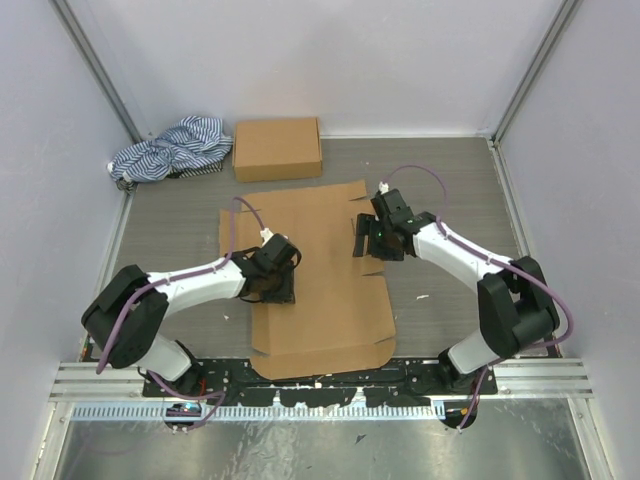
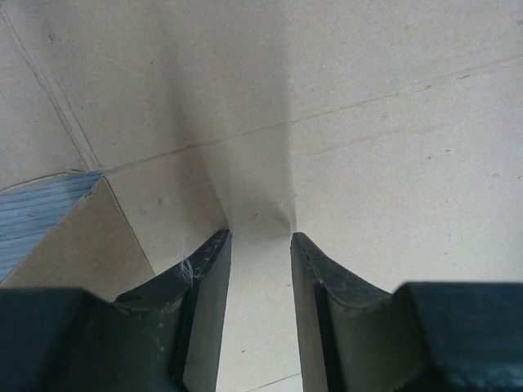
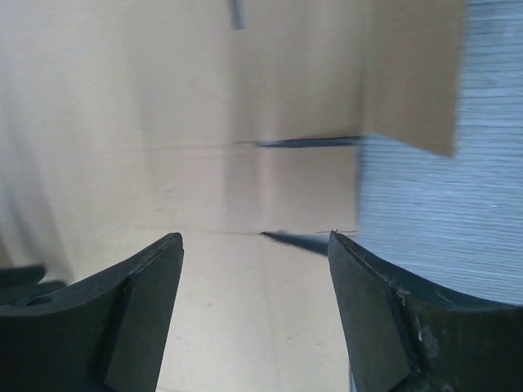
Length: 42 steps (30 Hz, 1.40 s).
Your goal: Fold the paper box
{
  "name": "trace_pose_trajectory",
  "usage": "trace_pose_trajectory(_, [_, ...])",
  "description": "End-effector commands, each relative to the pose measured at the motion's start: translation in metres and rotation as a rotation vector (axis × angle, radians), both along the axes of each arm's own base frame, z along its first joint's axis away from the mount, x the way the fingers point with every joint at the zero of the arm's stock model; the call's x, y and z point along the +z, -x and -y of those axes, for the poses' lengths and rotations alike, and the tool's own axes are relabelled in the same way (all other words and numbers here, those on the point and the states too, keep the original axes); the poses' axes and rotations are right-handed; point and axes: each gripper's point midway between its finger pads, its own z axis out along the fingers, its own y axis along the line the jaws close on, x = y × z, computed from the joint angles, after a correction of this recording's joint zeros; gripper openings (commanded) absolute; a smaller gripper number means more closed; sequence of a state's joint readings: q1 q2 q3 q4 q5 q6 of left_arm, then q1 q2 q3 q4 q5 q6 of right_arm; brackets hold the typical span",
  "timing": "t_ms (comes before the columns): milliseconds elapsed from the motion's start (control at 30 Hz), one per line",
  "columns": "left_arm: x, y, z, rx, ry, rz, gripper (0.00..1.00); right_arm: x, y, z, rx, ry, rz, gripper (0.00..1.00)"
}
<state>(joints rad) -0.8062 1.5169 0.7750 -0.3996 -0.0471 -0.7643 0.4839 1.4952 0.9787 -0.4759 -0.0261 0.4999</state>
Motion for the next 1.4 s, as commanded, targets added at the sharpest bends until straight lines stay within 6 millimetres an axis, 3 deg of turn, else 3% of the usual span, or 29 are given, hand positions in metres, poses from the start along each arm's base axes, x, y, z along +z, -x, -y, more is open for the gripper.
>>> trace_pose_trajectory(0, [-0.038,0.030,-0.028,-0.002,-0.115,-0.103,0.43,-0.014,-0.014,0.023,-0.061,0.076,-0.002,0.77])
trace_pose_trajectory(200, [-0.037,0.033,-0.032,0.001,-0.115,-0.101,0.43,-0.039,-0.016,0.027,-0.070,0.076,-0.049,0.77])
trace_pose_trajectory(467, [-0.040,0.038,-0.038,0.004,-0.124,-0.107,0.43,-0.057,-0.012,0.014,-0.014,0.027,-0.091,0.74])
trace_pose_trajectory(600, [-0.040,0.039,-0.039,0.007,-0.123,-0.108,0.42,-0.045,-0.008,-0.002,0.026,-0.045,-0.069,0.69])
trace_pose_trajectory(800, [-0.037,0.038,-0.038,0.008,-0.120,-0.103,0.42,-0.010,-0.007,-0.013,0.051,-0.062,0.003,0.67])
trace_pose_trajectory(1000, [-0.036,0.038,-0.038,0.009,-0.118,-0.101,0.43,0.011,-0.004,-0.028,0.077,-0.038,0.051,0.66])
trace_pose_trajectory(1367, [-0.032,0.041,-0.047,0.016,-0.130,-0.091,0.43,-0.036,-0.007,-0.041,0.093,0.075,-0.019,0.66])
